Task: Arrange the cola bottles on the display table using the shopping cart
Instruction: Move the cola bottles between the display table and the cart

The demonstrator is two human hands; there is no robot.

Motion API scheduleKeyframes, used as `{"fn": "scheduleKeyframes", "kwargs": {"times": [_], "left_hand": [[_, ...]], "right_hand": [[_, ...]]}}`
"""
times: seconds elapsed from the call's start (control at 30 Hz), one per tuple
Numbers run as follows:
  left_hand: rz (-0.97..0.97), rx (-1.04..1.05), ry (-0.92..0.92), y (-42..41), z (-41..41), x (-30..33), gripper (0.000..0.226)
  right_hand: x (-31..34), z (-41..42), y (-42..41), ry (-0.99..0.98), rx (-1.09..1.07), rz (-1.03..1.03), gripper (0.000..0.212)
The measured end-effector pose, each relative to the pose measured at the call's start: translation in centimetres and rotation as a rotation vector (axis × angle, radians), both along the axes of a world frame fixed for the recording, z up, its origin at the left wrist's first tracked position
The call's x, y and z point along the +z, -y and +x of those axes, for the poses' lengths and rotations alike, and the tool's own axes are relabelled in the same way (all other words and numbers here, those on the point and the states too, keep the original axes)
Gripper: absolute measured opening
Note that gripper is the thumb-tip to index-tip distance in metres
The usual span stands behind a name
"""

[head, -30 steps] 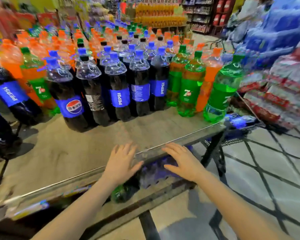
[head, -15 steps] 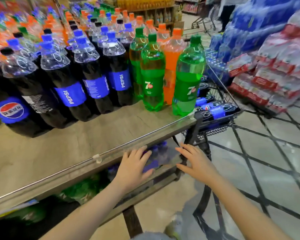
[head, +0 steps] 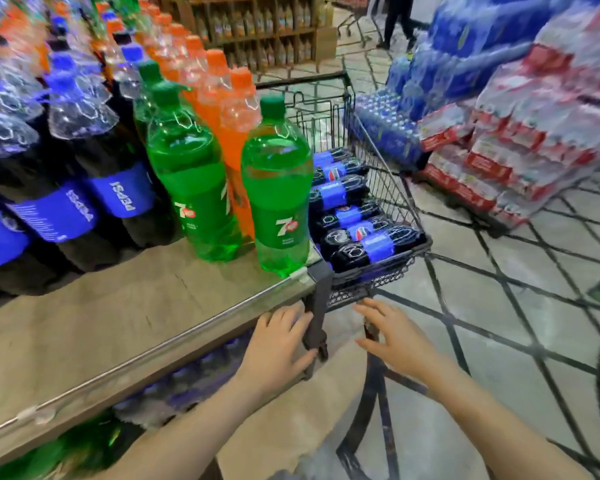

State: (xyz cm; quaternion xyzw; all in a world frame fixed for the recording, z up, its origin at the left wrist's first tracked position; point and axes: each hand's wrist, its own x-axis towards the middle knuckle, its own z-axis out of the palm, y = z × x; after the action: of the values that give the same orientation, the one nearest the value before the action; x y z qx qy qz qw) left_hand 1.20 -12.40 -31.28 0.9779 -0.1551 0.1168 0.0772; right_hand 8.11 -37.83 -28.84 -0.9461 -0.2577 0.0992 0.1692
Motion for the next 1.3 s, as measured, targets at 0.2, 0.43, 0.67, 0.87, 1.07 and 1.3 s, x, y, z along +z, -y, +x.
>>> {"fn": "scheduleKeyframes", "kwargs": {"times": [0.2, 0.43, 0.67, 0.87, 1.07, 1.3], "left_hand": [[0.038, 0.031, -0.058, 6.1, 3.7, -1.3, 0.058], [-0.026, 0.230, -0.168, 15.4, 7.9, -1.2, 0.066], [-0.090, 0.368, -0.269, 20.8, 11.7, -0.7, 0.067], [-0.088, 0.450, -0.325, 21.1, 15.2, -2.2, 0.067], [-0.103, 0.487, -0.361, 19.2, 21.2, -4.4, 0.064], [-0.229, 0.603, -0.508, 15.4, 28.8, -8.8, 0.075]], "right_hand": [[-0.9, 5.6, 6.2, 0.009, 0.088, -0.026, 0.063], [0.0, 12.8, 13.7, -0.004, 0.234, -0.059, 0.065], [-0.9, 18.2, 18.7, -0.037, 0.259, -0.018, 0.064], [-2.8, 23.1, 20.0, -0.075, 0.271, -0.020, 0.068], [-4.5, 29.1, 18.5, -0.087, 0.295, -0.053, 0.068], [-7.6, 37.0, 13.9, -0.113, 0.343, -0.147, 0.073]]}}
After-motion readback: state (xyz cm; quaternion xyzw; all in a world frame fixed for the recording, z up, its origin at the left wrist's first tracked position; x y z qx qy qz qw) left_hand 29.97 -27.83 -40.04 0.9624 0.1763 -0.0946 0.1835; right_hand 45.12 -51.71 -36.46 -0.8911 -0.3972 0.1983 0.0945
